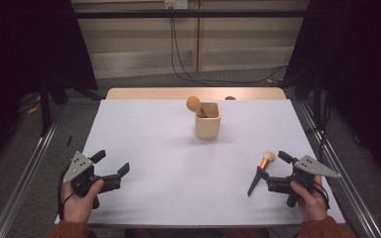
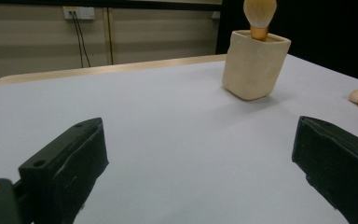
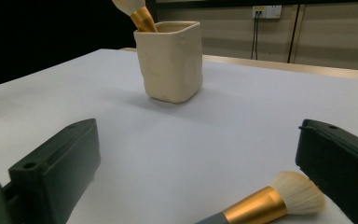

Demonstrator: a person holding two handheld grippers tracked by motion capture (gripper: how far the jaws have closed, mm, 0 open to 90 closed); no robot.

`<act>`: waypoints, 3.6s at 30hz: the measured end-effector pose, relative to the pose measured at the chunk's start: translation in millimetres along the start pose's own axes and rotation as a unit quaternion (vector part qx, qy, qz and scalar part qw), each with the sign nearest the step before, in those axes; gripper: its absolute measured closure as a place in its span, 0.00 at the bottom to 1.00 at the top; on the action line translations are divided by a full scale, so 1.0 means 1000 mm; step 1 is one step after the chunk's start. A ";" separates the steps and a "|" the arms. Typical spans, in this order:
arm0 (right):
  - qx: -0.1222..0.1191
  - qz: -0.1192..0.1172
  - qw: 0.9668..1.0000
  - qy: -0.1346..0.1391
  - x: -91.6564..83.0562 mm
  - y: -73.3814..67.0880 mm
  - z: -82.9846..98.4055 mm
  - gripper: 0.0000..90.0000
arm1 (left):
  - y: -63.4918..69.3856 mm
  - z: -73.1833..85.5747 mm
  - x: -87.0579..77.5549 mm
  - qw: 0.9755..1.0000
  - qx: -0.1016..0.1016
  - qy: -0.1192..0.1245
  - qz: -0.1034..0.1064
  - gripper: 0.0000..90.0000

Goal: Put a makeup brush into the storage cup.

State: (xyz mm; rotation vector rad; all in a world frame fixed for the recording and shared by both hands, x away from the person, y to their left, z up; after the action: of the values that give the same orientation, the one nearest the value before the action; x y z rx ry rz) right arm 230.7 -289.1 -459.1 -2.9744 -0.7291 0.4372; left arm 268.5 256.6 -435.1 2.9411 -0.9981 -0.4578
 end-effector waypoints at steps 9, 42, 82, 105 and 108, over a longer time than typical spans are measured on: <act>0.012 0.008 1.000 0.004 -0.002 0.001 -0.001 0.00 | 0.002 0.001 0.003 1.000 0.008 -0.008 0.008 0.04; 0.000 0.031 0.999 -0.045 0.016 0.010 -0.029 0.00 | 0.007 0.001 0.002 1.000 0.013 -0.009 0.011 0.04; 0.024 0.050 0.949 -0.311 0.054 0.023 -0.056 0.05 | 0.003 0.001 0.001 1.000 0.004 -0.010 0.000 0.04; 0.007 0.052 0.874 -0.484 0.068 0.021 -0.054 0.05 | 0.003 0.000 0.002 1.000 0.005 -0.009 -0.002 0.04; 0.012 0.060 0.865 -0.498 0.072 0.019 -0.051 0.06 | 0.003 0.001 0.002 1.000 0.005 -0.009 -0.002 0.04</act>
State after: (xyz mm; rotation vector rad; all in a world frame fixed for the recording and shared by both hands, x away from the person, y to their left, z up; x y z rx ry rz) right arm 314.3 -272.3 -431.3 -2.5912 -0.5241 2.0242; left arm 267.8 252.7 -435.8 2.9537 -0.9994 -0.4812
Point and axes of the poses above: each handheld gripper's, and its own axes: x roughly forward along the jaws, z roughly out of its underside, y roughly to its right, the point moved 1 cm from there along x, roughly forward along the jaws, and after that the axes turned 2 degrees about z, right-handed, at the moved point
